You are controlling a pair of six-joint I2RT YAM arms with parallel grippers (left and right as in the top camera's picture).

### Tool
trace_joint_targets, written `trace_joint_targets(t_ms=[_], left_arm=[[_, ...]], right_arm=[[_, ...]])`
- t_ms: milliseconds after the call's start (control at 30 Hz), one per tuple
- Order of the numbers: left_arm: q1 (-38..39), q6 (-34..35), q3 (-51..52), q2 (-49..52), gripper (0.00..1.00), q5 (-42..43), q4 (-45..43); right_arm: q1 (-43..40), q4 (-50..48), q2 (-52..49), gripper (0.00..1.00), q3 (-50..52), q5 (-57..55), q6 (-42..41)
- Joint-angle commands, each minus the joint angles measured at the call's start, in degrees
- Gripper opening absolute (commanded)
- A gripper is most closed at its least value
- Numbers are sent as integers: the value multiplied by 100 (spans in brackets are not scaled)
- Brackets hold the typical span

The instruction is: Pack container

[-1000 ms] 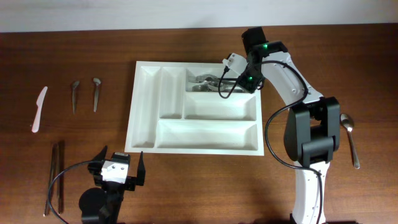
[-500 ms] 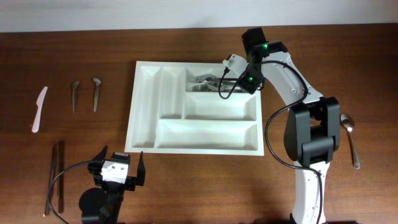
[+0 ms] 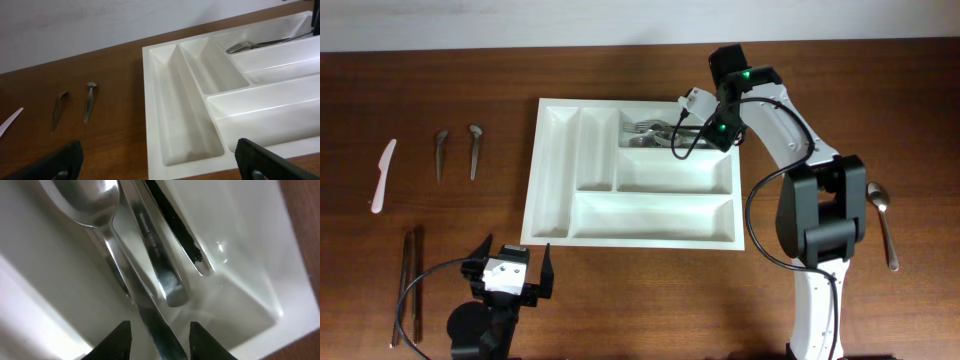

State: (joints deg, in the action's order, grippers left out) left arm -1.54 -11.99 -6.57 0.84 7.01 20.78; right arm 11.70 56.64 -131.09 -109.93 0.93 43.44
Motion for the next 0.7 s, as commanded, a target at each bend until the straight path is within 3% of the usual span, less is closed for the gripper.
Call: trace_joint_targets(t_ms=[0,400,667], left_arm=[[-28,-72,22,-44,99,-44,7],[-28,-72,22,-44,99,-44,7],[-28,-72,22,-44,99,-44,7]], right_arm=[[-20,11,-168,34,-55,-2,-37],[-22,-31,-168,19,-57,-7,-39],[-22,-83,-166,15,-79,-11,-42]])
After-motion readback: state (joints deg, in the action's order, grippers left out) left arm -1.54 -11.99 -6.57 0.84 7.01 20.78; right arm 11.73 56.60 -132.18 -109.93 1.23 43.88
